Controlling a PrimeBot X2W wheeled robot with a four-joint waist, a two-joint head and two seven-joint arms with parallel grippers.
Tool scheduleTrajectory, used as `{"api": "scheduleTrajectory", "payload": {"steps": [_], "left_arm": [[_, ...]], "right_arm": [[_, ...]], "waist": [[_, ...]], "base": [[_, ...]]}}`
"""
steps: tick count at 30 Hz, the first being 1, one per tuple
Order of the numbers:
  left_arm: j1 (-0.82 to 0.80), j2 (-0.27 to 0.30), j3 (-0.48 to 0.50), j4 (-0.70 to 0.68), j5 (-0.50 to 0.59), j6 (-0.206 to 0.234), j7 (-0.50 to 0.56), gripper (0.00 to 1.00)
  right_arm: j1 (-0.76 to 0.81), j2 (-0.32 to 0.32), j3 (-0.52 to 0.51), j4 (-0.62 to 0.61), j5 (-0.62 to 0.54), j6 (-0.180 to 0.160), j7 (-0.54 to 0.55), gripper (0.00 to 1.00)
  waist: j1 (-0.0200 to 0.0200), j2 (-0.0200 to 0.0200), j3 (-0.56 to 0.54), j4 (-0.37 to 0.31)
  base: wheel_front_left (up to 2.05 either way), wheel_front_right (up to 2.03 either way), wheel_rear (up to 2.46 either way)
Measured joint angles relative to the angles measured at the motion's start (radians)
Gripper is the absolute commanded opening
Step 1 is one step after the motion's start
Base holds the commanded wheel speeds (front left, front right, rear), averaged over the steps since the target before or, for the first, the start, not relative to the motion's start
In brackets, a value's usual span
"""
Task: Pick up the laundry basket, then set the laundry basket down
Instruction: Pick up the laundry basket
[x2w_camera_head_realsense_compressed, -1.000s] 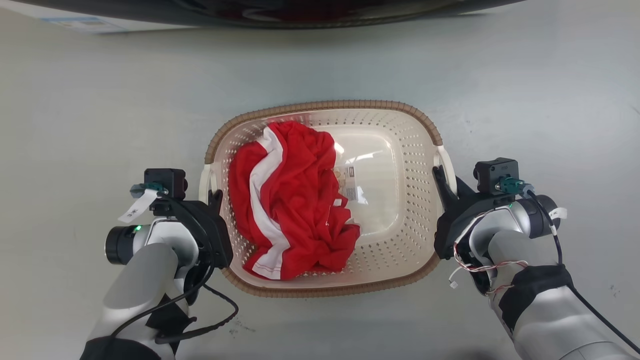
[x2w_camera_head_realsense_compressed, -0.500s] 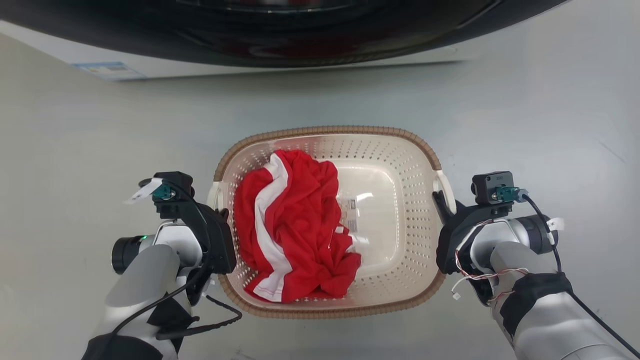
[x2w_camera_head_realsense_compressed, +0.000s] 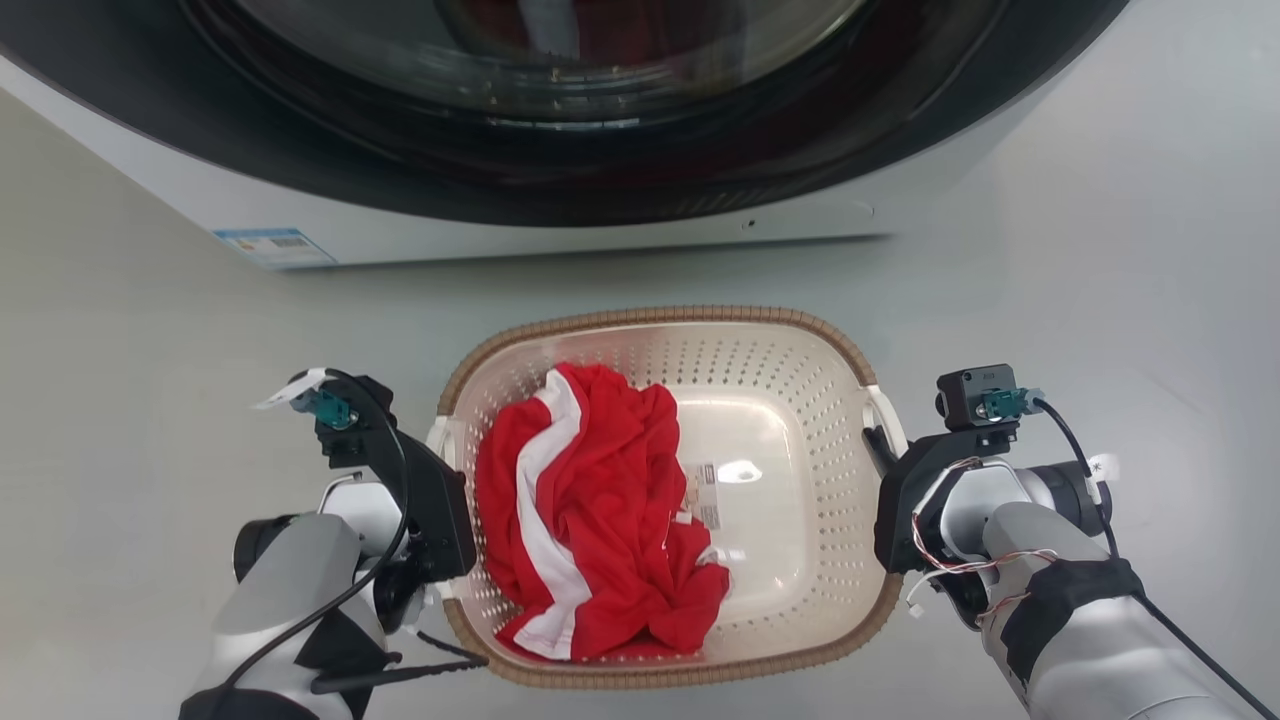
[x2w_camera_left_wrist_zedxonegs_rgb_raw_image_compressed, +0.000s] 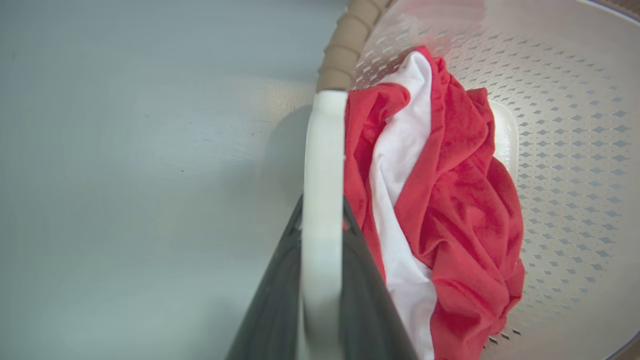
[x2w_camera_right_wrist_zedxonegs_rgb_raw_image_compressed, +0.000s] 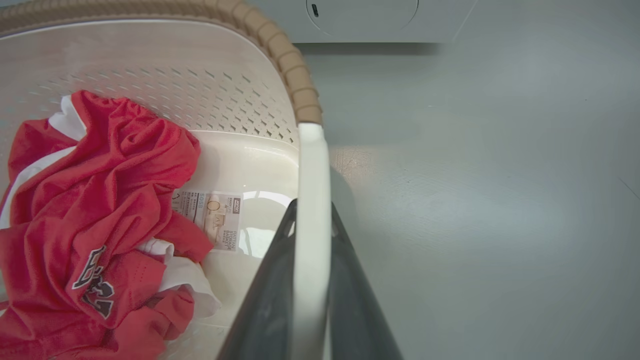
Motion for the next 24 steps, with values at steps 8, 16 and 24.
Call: {"api": "scheduleTrajectory", "payload": {"steps": [8, 16, 24], "left_arm": [[0.021, 0.001, -0.014, 0.01, -0.043, 0.0, 0.075, 0.0], [0.046, 0.011, -0.023, 0.02, -0.08, 0.0, 0.168, 0.0], [0.056, 0.022, -0.025, 0.026, -0.123, 0.0, 0.242, 0.0]], "right_arm": [[0.021, 0.002, 0.022, 0.009, 0.049, 0.0, 0.061, 0.0], [0.049, 0.002, 0.066, -0.005, 0.101, 0.0, 0.145, 0.0], [0.065, 0.002, 0.089, -0.013, 0.156, 0.0, 0.223, 0.0]], "waist": [[0.0, 0.0, -0.093, 0.006], [0.0, 0.0, -0.185, 0.013], [-0.0001, 0.0, -0.276, 0.018]], "base": [[0.0, 0.0, 0.0], [0.0, 0.0, 0.0], [0.0, 0.0, 0.0]]}}
